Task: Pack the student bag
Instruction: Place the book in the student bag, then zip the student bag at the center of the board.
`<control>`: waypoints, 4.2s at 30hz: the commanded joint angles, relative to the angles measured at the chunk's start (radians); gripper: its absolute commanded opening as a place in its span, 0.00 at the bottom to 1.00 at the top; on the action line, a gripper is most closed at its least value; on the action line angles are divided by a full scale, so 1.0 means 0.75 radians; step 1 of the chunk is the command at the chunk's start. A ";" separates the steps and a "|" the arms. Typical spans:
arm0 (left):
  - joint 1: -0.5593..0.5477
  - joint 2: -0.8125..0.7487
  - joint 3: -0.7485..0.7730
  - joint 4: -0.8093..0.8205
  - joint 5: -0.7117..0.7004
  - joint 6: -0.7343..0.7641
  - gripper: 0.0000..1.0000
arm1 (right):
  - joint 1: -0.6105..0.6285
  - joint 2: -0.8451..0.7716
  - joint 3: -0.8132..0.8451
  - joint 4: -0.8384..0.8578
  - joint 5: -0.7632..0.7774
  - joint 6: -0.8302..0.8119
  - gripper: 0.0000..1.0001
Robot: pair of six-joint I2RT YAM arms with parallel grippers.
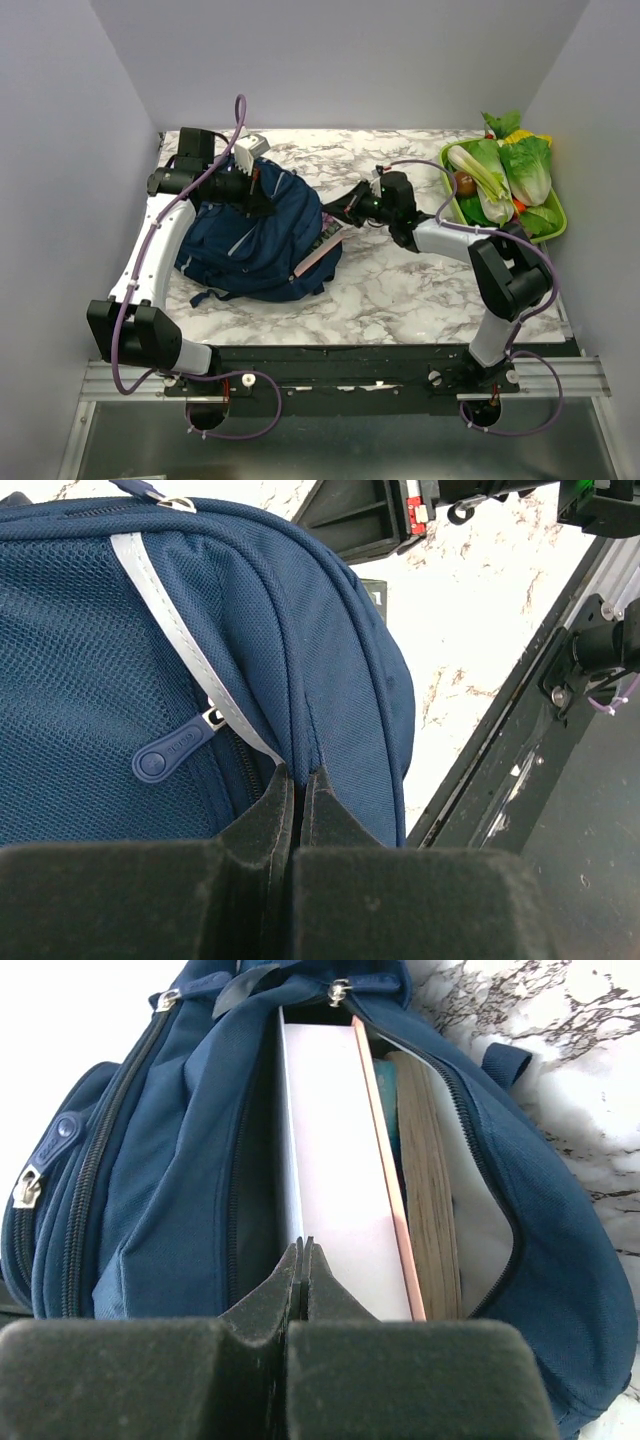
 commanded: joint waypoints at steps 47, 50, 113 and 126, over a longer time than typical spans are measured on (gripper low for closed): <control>-0.064 -0.109 -0.054 0.118 0.192 0.080 0.00 | -0.037 -0.894 -0.567 -0.630 0.044 -0.433 0.79; -0.062 -0.101 -0.038 0.114 0.190 0.082 0.00 | -0.037 -0.998 -0.722 -0.473 -0.038 -0.343 0.81; -0.066 -0.036 -0.054 0.154 0.237 0.071 0.00 | 0.180 -0.769 -0.471 -0.546 0.410 -0.594 0.79; -0.138 0.017 -0.144 0.273 0.088 0.002 0.00 | 0.750 -0.880 -0.338 -0.603 0.819 -1.042 0.71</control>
